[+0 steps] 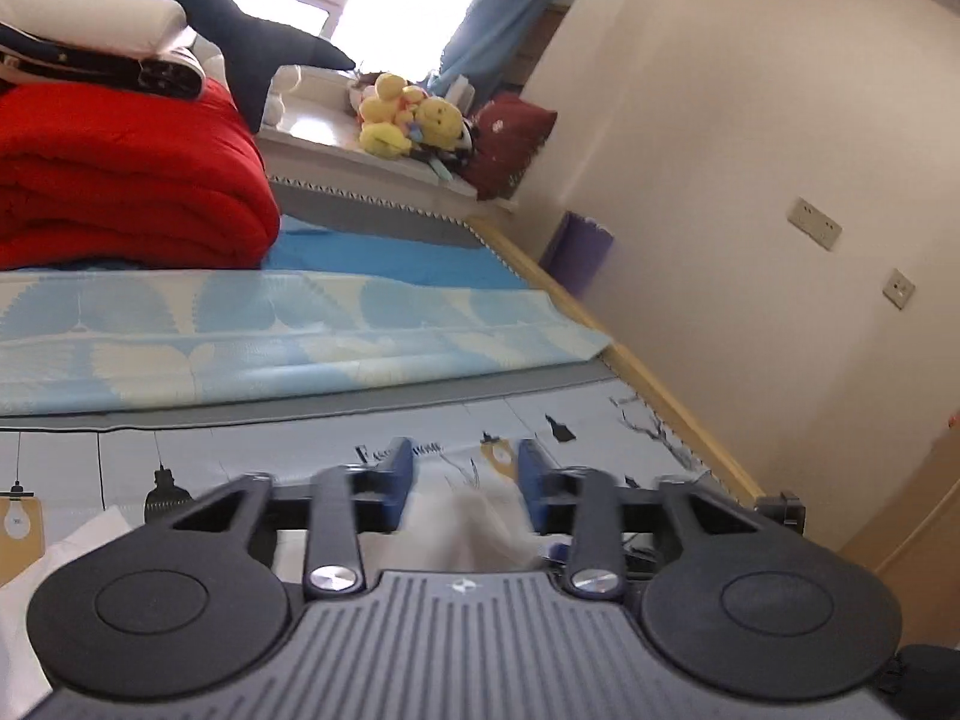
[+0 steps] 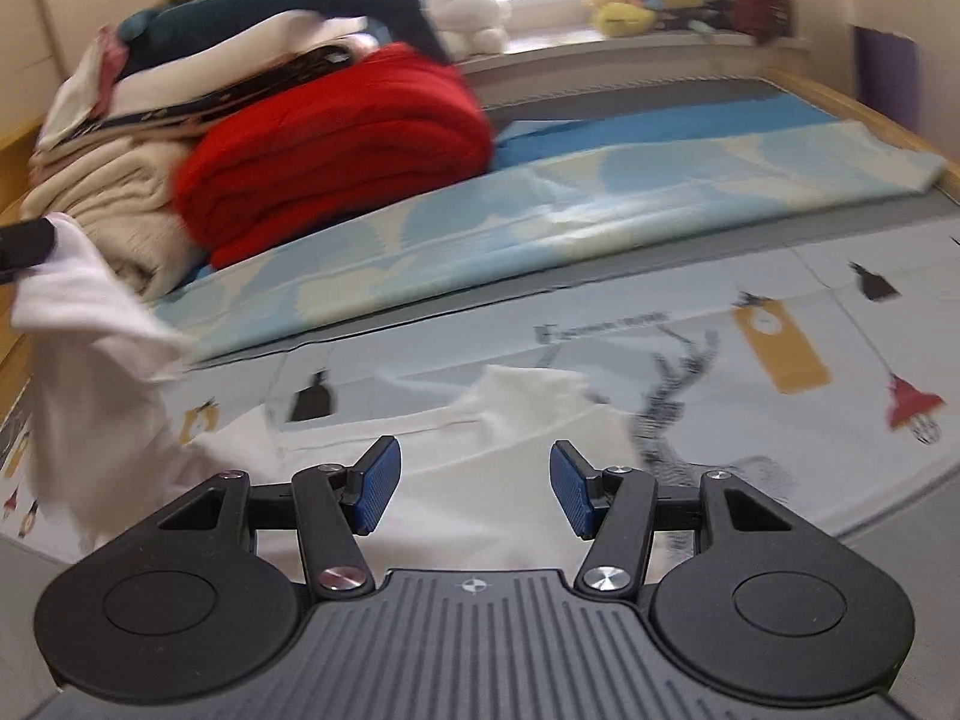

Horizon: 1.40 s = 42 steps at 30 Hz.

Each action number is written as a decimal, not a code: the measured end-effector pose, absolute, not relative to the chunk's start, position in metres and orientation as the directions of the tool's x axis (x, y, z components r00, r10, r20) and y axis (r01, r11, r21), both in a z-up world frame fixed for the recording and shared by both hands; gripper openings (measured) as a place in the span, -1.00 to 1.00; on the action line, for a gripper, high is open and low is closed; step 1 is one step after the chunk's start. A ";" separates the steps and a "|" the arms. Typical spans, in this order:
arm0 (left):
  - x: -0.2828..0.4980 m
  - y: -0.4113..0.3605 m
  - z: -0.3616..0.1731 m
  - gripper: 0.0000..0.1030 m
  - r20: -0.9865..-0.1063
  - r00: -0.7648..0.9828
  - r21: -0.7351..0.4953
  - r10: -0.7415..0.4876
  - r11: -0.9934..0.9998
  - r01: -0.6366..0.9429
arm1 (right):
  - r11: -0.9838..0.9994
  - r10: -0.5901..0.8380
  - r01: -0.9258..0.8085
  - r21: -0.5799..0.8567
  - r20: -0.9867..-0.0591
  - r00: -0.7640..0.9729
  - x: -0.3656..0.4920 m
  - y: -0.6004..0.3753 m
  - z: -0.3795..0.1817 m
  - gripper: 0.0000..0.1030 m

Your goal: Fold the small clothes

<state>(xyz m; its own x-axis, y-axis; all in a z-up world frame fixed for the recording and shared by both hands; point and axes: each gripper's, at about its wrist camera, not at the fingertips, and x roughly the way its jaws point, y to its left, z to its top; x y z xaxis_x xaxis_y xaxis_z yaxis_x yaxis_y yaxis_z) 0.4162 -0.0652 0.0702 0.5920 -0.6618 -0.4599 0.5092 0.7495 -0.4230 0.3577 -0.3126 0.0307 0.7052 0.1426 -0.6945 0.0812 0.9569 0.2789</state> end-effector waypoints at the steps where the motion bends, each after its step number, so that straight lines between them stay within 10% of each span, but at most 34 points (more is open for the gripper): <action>1: 0.415 -0.062 0.070 -0.14 -0.463 0.598 -0.422 -0.654 0.756 0.500 | 0.954 0.128 0.107 0.282 -0.700 0.702 0.356 -0.320 0.029 0.12; 12: 0.447 0.051 -0.035 -0.16 -0.862 0.458 -0.198 -0.215 0.977 0.085 | 0.916 0.172 0.190 0.354 -0.773 0.611 0.371 -0.349 -0.009 0.12; 18: 0.440 0.100 -0.095 -0.16 -0.934 0.322 -0.162 -0.158 0.987 0.015 | 0.943 0.189 0.155 0.296 -0.855 0.483 0.388 -0.330 -0.051 0.10; 19: 0.440 0.105 -0.101 -0.16 -0.933 0.320 -0.173 -0.167 0.985 0.009 | 0.946 0.185 0.155 0.286 -0.865 0.466 0.390 -0.328 -0.057 0.03; 21: 0.436 0.114 -0.102 -0.16 -0.925 0.324 -0.208 -0.198 0.978 0.006 | 0.925 0.220 0.182 0.332 -0.864 0.453 0.393 -0.332 -0.065 -0.96; 22: 0.436 0.114 -0.104 -0.16 -0.923 0.322 -0.220 -0.211 0.976 0.011 | 0.911 0.227 0.208 0.356 -0.855 0.467 0.394 -0.337 -0.064 -0.97; 29: 0.419 0.084 -0.119 -0.15 -0.955 0.197 -0.174 -0.222 0.956 0.236 | 0.874 0.007 0.373 0.310 -0.777 0.629 0.398 -0.373 -0.021 -0.96; 36: 0.426 0.089 -0.086 -0.15 -0.892 0.332 -0.248 -0.307 0.946 0.207 | 0.847 -0.087 0.478 0.234 -0.825 0.558 0.399 -0.387 -0.031 -0.35; 42: 0.423 0.080 -0.127 -0.06 -0.961 0.247 -0.067 -0.123 0.973 0.223 | 0.879 0.112 0.300 0.371 -0.773 0.625 0.397 -0.384 -0.023 -0.11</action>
<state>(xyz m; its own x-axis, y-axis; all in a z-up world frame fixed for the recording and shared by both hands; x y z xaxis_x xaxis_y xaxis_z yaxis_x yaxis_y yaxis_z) 0.4231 0.0798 -0.1269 0.2471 -0.1232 -0.9611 0.2229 0.9725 -0.0673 0.3966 -0.3838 -0.0228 0.6249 0.1123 -0.7726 0.3005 0.8788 0.3708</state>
